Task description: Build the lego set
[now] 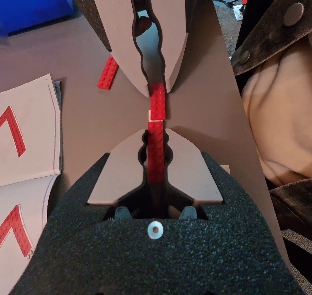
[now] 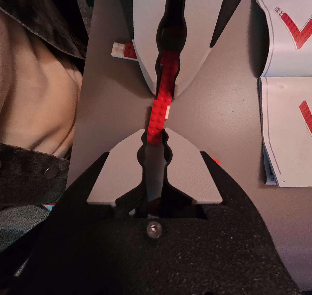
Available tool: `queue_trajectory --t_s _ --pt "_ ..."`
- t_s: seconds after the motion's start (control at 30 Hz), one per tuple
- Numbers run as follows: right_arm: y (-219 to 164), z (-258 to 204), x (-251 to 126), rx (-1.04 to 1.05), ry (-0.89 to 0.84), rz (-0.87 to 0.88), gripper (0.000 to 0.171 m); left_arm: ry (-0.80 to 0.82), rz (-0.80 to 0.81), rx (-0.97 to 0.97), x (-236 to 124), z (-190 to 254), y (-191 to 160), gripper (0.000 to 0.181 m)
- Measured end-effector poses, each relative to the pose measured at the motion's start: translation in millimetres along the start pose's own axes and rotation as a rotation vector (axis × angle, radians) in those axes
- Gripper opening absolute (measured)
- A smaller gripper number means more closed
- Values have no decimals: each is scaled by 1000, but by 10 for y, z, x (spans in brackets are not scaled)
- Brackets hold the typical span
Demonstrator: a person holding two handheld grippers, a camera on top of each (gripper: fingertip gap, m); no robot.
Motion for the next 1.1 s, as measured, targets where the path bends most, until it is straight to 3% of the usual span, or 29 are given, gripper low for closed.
queue_trajectory --t_s 0.4,0.53,0.83,1.1 --pt "-33 1 12 -8 -17 -56 17 9 -2 54 -4 43 50 21" --pt "-31 0 20 -8 -16 -58 17 18 74 57 -6 60 190 13" --pt "-29 2 22 -7 -14 -51 17 25 75 21 59 36 195 0" --pt "-25 3 16 -13 -19 -50 17 -19 50 -50 75 67 180 0"
Point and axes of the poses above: each gripper's, where its closed fingertips meet, x out along the fingers, y out of its top, z = x × y across the jaws, the point moved 2 cm from there along -x, back along the fingers, and after that the axes turned 5 degrees about y, right-handed, at the moved point
